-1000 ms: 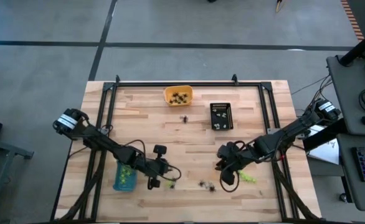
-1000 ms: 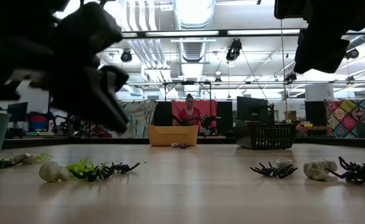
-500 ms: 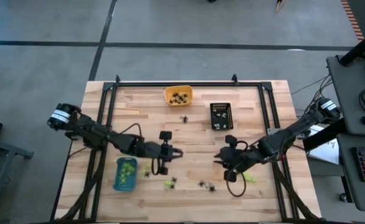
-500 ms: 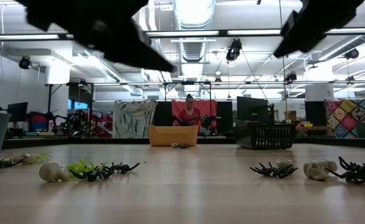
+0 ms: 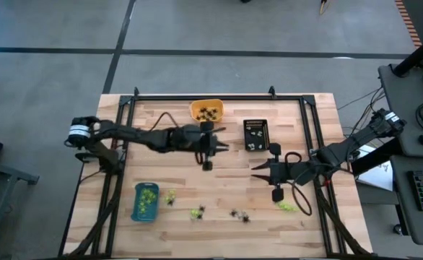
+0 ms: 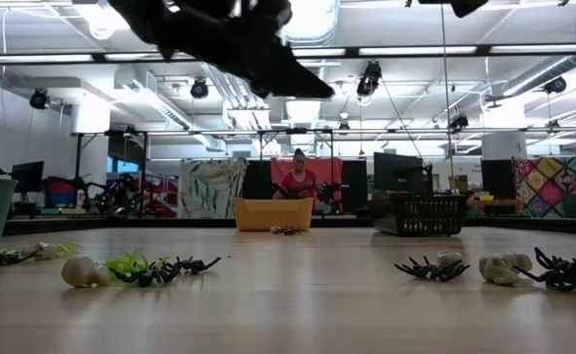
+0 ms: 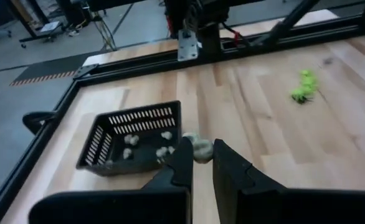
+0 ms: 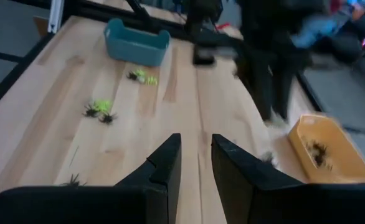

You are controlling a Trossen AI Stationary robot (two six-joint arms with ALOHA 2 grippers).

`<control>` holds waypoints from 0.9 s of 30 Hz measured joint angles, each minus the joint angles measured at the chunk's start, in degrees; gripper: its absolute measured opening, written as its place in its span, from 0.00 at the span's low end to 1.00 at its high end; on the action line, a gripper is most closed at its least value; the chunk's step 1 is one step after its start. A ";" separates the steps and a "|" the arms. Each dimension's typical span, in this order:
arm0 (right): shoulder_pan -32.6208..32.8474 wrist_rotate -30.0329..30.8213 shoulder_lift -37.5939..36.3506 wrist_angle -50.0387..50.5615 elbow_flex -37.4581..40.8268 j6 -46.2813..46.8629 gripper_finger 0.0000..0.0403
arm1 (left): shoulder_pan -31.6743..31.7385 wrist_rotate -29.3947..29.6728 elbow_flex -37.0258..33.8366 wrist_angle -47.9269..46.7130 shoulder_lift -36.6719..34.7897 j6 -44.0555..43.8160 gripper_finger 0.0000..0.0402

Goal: Sort Halloween decoration
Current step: Put the white skull toy into the black bin

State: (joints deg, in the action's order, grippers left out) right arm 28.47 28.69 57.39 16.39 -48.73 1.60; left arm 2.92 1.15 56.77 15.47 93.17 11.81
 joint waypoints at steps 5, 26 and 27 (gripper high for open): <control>0.00 -0.04 0.43 -3.70 0.44 -2.02 0.20 | 3.64 -2.31 7.19 0.84 7.51 1.31 0.01; 0.00 0.04 5.82 -14.56 0.46 5.32 0.20 | 10.28 -5.28 24.98 2.51 27.71 -0.42 0.02; 0.00 0.11 6.15 -15.12 0.46 5.28 0.20 | 10.44 -5.27 24.98 2.54 27.99 -1.45 0.04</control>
State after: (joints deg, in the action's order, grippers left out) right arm 28.47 28.80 63.53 1.27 -48.27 6.88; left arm 13.36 -4.12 81.76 18.01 121.15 10.36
